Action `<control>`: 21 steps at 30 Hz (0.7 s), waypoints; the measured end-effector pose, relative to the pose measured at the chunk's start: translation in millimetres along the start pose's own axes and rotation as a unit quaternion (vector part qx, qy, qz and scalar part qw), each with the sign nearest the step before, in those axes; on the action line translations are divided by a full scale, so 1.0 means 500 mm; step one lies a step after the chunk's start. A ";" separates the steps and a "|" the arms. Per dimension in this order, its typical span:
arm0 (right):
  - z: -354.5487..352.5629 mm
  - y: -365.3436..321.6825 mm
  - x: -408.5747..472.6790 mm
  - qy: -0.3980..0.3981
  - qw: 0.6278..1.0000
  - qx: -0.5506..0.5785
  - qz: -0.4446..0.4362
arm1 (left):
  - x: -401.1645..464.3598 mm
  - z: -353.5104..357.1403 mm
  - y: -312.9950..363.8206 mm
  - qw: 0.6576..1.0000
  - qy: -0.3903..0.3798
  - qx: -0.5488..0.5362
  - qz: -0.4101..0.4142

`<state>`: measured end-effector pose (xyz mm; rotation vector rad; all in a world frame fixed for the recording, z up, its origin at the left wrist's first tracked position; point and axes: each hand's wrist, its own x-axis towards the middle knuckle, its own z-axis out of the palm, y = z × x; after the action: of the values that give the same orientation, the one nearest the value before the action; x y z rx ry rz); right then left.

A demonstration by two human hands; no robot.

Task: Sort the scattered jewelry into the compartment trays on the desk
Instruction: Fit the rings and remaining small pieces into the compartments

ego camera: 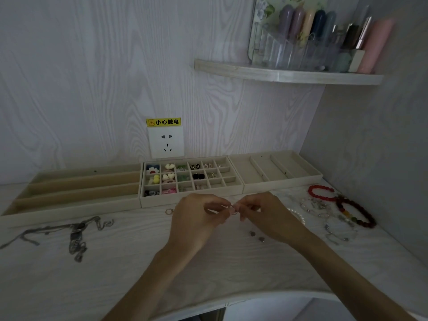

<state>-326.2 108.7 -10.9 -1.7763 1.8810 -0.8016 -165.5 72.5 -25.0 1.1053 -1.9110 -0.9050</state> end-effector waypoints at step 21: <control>-0.001 0.006 -0.018 0.021 0.983 -0.171 -0.056 | 0.006 -0.042 0.030 0.904 -0.042 -0.310 -0.290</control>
<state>-328.1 118.0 -13.0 -2.0998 2.0595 -0.5830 -154.3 71.3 -1.3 1.2440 -1.1863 -1.7615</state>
